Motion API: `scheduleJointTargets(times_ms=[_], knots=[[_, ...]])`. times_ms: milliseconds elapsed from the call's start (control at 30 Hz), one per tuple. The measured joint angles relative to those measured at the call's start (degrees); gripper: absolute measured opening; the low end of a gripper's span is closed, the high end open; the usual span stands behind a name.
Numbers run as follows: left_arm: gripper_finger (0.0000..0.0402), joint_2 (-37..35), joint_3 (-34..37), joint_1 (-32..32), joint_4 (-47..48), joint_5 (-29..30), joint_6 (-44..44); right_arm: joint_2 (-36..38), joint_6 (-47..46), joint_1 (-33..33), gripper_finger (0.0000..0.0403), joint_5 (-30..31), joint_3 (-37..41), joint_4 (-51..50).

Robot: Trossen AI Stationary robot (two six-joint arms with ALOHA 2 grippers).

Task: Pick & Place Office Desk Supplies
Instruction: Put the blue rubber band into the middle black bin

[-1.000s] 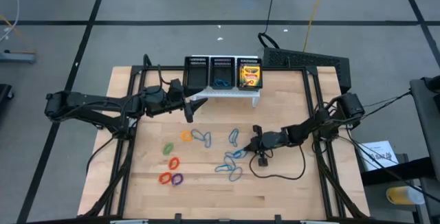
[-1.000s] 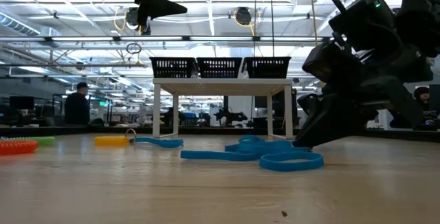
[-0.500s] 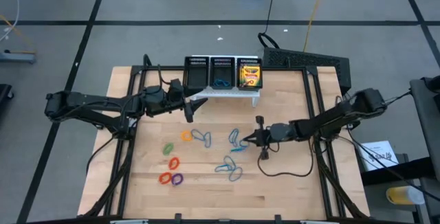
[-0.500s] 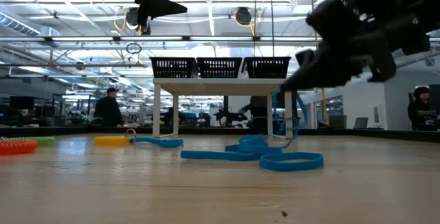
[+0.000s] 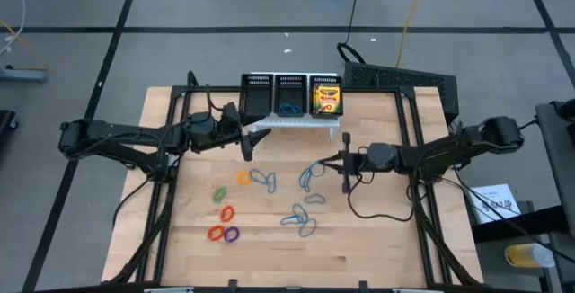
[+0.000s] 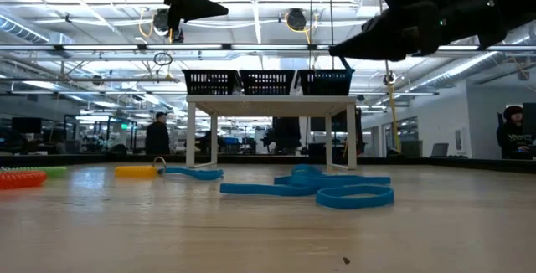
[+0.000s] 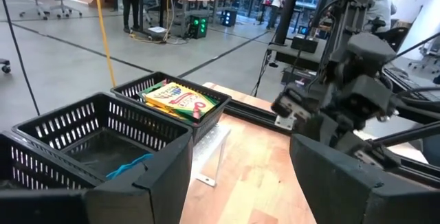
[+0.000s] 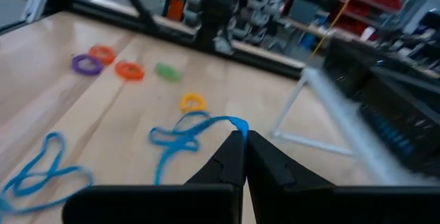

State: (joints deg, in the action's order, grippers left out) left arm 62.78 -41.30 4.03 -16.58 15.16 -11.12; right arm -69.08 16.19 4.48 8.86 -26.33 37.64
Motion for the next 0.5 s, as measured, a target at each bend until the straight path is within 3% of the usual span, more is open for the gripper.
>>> scheduleJointTargets(times_ms=[267,500], knots=[[0.0255,1.4,0.0,0.0,-0.4,0.0,0.7,1.4,3.3,-2.4,0.0,-0.1,0.0,4.8],[0.0255,9.2,0.0,-0.4,-6.4,-2.3,0.3,1.4,7.1,-3.8,0.0,0.0,0.0,7.6]])
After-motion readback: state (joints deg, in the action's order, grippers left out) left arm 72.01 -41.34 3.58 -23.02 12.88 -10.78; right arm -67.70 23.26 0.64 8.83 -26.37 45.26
